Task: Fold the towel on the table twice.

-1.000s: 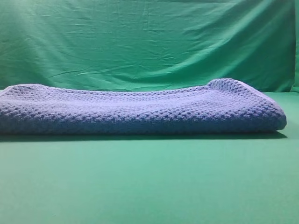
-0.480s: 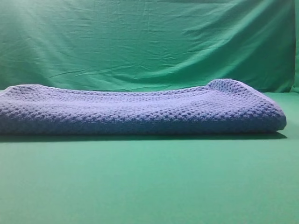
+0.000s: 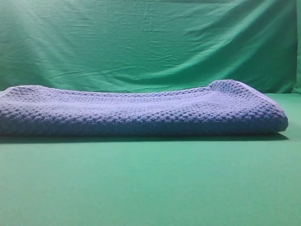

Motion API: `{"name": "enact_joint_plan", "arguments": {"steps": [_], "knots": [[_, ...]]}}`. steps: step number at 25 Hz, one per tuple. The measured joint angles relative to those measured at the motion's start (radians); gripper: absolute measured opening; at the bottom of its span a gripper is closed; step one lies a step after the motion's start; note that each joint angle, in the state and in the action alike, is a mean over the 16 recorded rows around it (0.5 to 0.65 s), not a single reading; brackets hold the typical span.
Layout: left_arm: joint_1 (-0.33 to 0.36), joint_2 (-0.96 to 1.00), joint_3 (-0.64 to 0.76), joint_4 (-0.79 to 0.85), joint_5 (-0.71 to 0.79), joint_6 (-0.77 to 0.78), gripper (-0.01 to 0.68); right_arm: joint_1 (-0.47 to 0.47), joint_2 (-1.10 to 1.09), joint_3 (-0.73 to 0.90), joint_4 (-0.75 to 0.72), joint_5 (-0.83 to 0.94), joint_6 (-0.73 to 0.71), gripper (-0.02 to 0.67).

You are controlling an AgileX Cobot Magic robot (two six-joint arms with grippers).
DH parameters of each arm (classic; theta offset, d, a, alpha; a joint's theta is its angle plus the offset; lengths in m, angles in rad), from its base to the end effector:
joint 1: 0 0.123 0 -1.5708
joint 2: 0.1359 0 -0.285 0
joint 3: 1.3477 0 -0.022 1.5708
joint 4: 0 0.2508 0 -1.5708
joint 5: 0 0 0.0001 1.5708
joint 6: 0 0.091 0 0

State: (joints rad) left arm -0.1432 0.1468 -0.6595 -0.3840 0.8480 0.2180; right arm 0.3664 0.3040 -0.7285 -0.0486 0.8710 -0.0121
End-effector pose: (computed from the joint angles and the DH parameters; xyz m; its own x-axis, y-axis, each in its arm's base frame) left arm 0.0026 -0.0262 0.3439 -0.2242 -0.0095 -0.9745 0.3996 0.9111 -0.1008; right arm 0.0340 0.0094 0.3543 -0.3133 -0.1667 -0.9349 -0.3394 0.9391 -0.0537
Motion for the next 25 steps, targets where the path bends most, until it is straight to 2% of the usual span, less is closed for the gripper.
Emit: {"name": "enact_joint_plan", "arguments": {"steps": [7, 15, 20, 25], "knots": [[0.0, -0.135, 0.065, 0.041, 0.014, -0.029, 0.064, 0.0, -0.185, 0.088, 0.037, -0.021, -0.006, 0.0], [0.001, -0.163, 0.085, 0.073, 0.023, -0.065, 0.064, 0.0, -0.301, 0.125, 0.084, 0.0, -0.016, 0.0], [0.002, -0.165, 0.142, 0.075, -0.063, -0.072, 0.064, 0.0, -0.323, 0.177, 0.085, -0.048, -0.024, 0.0], [0.002, -0.166, 0.259, 0.075, -0.225, -0.074, 0.064, 0.0, -0.324, 0.284, 0.067, -0.182, -0.033, 0.0]]}}
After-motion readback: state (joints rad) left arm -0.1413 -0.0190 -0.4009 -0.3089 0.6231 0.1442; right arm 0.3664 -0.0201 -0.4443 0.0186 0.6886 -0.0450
